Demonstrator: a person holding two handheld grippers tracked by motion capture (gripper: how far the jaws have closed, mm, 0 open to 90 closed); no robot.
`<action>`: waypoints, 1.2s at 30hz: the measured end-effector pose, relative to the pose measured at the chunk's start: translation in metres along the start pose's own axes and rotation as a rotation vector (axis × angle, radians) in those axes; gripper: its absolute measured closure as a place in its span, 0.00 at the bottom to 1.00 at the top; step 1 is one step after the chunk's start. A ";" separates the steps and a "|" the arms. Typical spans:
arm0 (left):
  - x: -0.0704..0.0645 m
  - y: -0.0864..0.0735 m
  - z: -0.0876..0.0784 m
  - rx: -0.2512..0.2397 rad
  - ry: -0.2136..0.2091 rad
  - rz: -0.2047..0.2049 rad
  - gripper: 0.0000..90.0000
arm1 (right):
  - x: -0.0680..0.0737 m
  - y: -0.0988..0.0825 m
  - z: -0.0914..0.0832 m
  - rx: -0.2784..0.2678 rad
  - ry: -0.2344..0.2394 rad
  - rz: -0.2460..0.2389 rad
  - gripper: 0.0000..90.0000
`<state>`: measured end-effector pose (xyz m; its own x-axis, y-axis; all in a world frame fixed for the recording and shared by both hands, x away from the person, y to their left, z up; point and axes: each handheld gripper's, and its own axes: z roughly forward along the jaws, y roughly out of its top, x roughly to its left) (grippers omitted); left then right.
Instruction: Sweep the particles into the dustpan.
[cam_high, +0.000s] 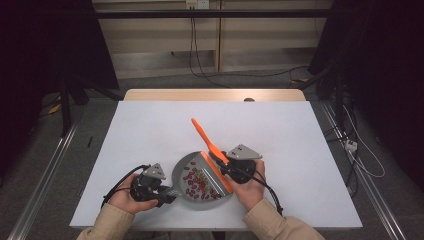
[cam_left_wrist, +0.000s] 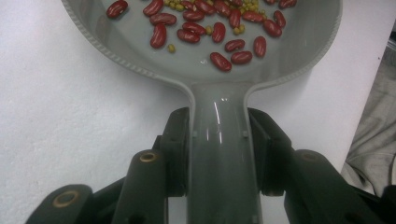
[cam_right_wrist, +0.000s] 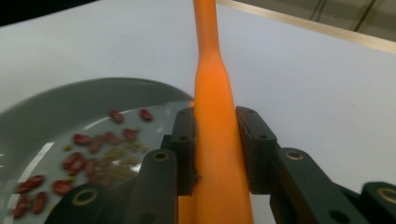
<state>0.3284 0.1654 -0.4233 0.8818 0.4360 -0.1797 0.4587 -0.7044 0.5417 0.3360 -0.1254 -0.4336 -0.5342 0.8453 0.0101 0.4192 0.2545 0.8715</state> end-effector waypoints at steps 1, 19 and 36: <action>0.000 0.000 0.000 -0.001 0.001 -0.002 0.70 | 0.004 0.000 0.000 -0.004 0.016 0.002 0.79; -0.002 -0.007 0.004 -0.048 0.022 -0.004 0.69 | 0.007 0.015 -0.018 -0.100 0.081 0.049 0.79; -0.001 -0.018 0.003 -0.319 0.110 -0.027 0.70 | -0.064 -0.007 -0.060 -0.118 -0.047 0.145 0.79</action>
<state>0.3197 0.1760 -0.4356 0.8448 0.5221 -0.1168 0.4087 -0.4889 0.7707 0.3237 -0.2096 -0.4112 -0.4382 0.8909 0.1193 0.3989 0.0739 0.9140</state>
